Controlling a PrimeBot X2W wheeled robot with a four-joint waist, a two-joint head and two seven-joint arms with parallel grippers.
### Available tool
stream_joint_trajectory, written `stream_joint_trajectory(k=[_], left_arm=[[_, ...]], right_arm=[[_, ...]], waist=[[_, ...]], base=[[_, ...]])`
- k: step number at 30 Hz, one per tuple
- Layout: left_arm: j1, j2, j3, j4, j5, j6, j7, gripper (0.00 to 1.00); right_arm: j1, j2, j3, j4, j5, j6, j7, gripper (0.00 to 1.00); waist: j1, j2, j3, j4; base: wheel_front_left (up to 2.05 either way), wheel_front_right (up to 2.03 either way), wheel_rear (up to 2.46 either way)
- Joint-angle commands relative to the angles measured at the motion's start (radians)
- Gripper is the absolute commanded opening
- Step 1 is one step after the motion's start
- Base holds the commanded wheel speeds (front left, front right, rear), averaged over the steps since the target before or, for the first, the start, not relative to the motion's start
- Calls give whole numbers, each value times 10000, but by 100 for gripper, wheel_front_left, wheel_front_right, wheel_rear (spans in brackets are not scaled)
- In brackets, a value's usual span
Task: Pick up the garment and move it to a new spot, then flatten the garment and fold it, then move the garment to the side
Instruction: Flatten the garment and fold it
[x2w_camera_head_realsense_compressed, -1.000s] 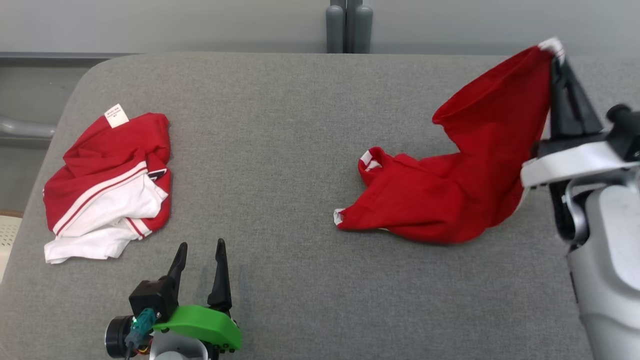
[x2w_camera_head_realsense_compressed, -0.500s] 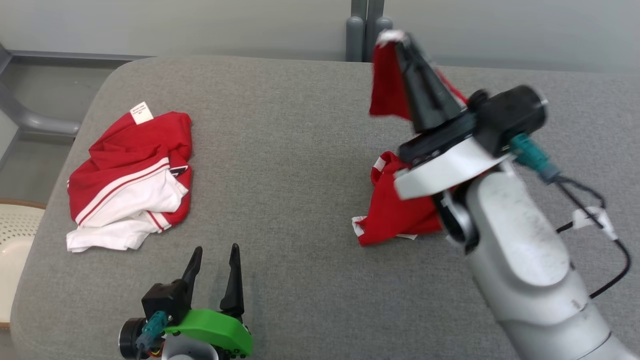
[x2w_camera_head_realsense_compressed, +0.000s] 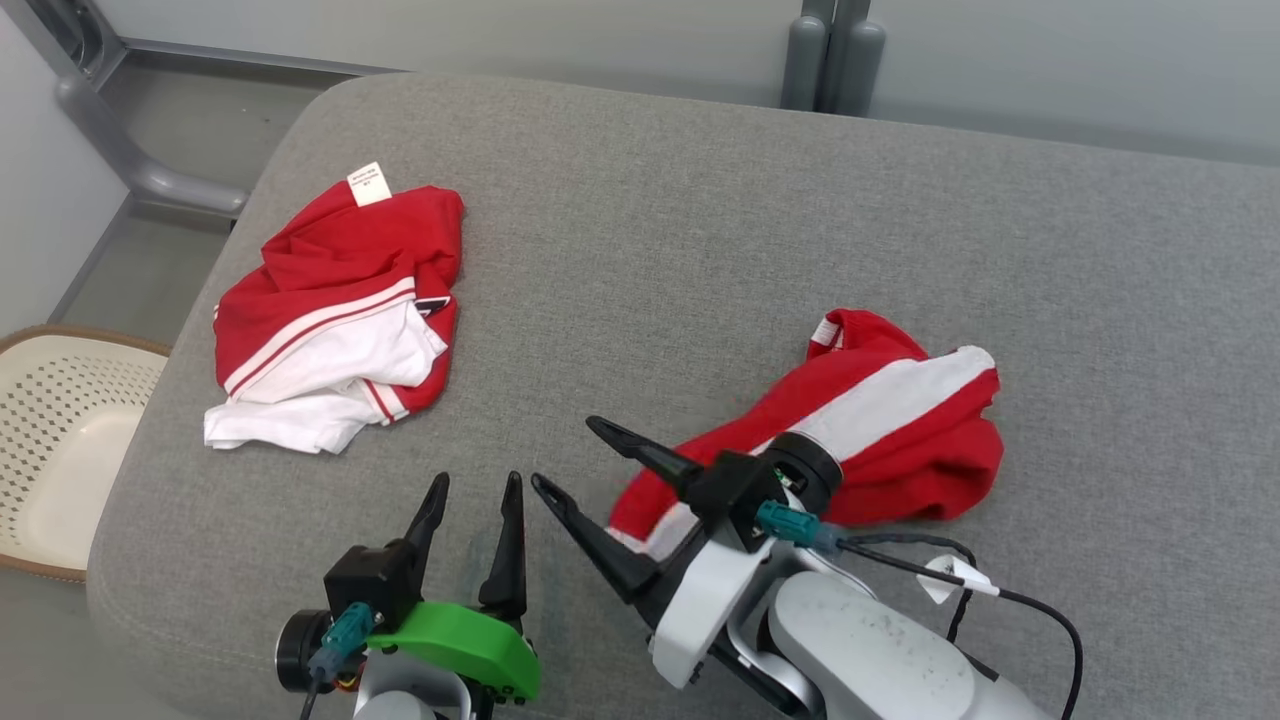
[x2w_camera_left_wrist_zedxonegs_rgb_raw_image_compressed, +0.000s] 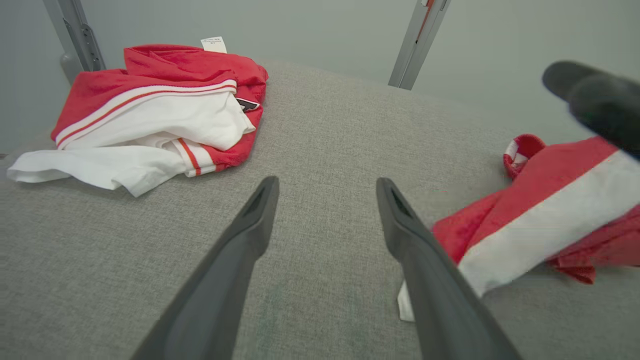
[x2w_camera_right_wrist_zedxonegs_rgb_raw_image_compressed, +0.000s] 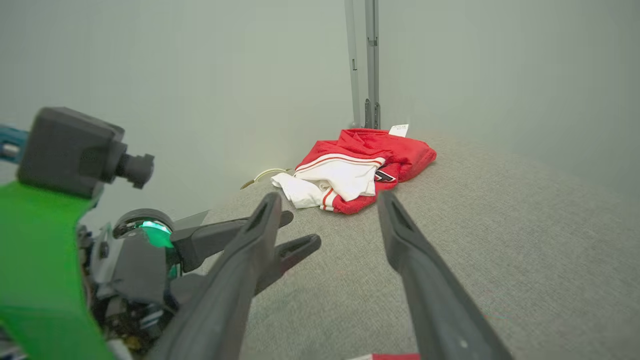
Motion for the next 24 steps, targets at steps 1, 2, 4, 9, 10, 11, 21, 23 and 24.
stream_joint_trajectory(k=[1, 2, 4, 9, 10, 11, 21, 23, 24], left_arm=[[-53, 22, 36, -11, -42, 52, 0, 100], [-12, 20, 58, 6, -46, 49, 0, 100], [37, 20, 110, 36, -59, 22, 0, 100], [126, 22, 208, 125, -164, 17, 0, 100], [157, 20, 210, 155, -156, 25, 0, 100], [178, 22, 211, 189, -178, 21, 0, 100], [535, 23, 190, 958, -474, -106, 0, 100], [627, 23, 184, 1083, -442, -159, -2, 100], [698, 25, 187, 1171, -491, -185, 0, 100]], right_arm=[[15, -52, -102, 74, 135, -5, -30, 100], [-5, -46, -233, 102, 134, -5, -30, 100], [59, -47, -621, 148, 95, -5, -30, 100], [453, -53, -2038, 43, -294, -5, -30, 100], [584, -72, -2444, -9, -394, -5, -30, 100], [716, -94, -2761, -47, -460, -5, -30, 100], [2295, -332, -5550, -482, -1118, -5, -30, 100], [2546, -296, -6004, -581, -1182, -5, -30, 100], [2679, -270, -6264, -638, -1197, -5, -30, 100]], waist=[[0, 0, -23, -169], [0, 0, -46, -283], [0, 0, -94, -524], [0, 0, -204, -1130], [0, 0, -229, -1265], [0, 0, -243, -1343], [0, 0, -481, -1927], [0, 0, -540, -2000], [0, 0, -577, -2041]], base=[[0, 0, 0], [0, 0, 0], [0, 0, 0], [0, 0, 0], [0, 0, 0], [0, 0, 0], [0, 0, 0], [0, 0, 0], [0, 0, 0]])
